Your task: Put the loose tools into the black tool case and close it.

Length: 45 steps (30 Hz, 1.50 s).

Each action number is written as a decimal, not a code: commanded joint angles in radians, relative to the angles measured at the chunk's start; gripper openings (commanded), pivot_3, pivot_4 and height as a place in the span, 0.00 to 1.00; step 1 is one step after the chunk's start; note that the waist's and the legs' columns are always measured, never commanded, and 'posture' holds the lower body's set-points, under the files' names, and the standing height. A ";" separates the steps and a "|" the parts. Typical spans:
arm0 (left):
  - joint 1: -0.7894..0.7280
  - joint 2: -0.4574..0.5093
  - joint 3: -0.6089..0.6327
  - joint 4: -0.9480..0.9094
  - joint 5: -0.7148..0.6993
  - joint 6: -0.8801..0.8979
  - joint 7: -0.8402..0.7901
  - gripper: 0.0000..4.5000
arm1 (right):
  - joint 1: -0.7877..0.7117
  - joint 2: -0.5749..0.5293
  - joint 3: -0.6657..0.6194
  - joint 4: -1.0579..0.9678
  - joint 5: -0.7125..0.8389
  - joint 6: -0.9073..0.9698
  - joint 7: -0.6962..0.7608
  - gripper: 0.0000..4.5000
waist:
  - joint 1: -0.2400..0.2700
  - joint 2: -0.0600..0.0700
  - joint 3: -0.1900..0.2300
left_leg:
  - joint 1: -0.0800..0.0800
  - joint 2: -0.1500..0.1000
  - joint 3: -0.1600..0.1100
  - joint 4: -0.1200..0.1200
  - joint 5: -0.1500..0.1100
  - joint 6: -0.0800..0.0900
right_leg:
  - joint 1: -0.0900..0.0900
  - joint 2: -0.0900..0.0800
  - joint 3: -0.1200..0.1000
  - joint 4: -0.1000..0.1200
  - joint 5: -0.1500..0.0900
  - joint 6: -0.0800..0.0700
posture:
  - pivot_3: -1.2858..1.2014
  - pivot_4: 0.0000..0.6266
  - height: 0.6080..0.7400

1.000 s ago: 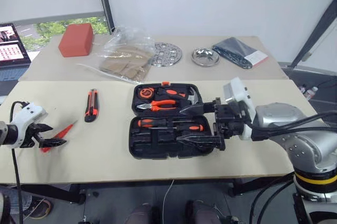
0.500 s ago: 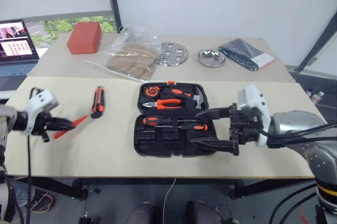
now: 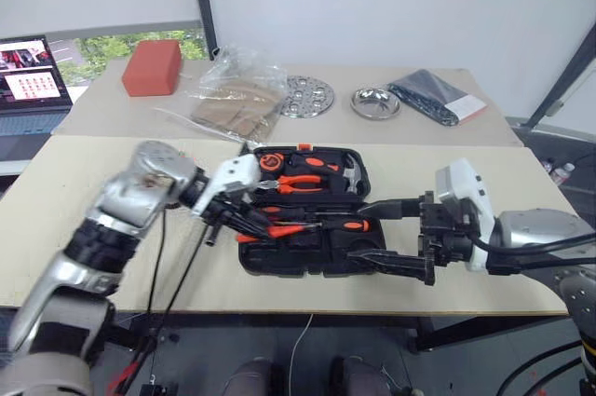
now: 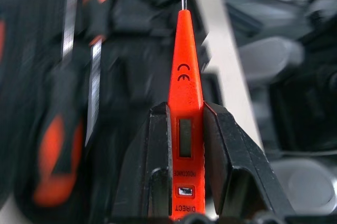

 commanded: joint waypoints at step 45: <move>0.113 -0.231 0.106 0.489 0.131 -0.521 0.112 0.01 | 0.085 0.039 -0.038 -0.040 0.060 -0.051 -0.186 1.00 | 0.014 0.001 -0.001 | -0.006 -0.001 -0.003 0.011 -0.004 0.006 | 0.000 -0.006 -0.002 0.000 0.003 0.002 | 0.52 0.24 0.95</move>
